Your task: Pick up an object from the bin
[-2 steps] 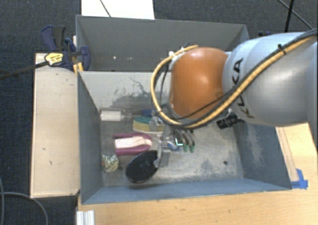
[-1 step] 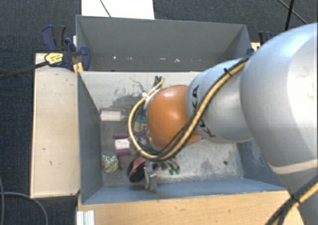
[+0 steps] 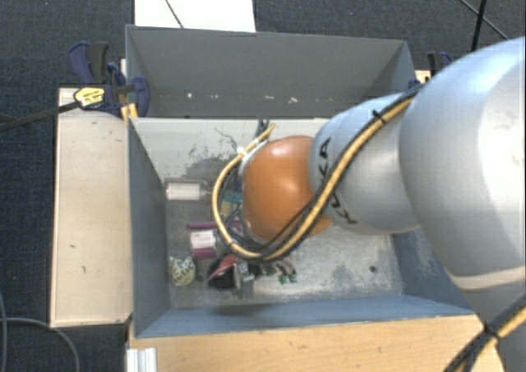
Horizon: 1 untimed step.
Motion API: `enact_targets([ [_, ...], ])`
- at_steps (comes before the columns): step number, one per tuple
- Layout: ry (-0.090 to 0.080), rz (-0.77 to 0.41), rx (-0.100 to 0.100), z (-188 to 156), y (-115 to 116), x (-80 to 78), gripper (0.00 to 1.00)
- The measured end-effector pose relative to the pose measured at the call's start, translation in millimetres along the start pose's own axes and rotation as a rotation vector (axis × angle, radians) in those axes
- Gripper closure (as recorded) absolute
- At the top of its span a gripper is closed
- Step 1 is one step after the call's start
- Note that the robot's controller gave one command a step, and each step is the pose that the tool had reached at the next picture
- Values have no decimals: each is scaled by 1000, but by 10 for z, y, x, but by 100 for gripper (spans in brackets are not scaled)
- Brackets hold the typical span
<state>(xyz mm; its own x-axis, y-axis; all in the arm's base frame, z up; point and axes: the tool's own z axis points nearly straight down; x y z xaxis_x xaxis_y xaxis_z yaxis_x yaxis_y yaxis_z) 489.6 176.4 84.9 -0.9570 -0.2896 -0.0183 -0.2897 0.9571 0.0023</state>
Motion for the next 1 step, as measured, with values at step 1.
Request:
enact_targets([
  [1, 8, -19, 2, -1779, -33, -22, 100],
])
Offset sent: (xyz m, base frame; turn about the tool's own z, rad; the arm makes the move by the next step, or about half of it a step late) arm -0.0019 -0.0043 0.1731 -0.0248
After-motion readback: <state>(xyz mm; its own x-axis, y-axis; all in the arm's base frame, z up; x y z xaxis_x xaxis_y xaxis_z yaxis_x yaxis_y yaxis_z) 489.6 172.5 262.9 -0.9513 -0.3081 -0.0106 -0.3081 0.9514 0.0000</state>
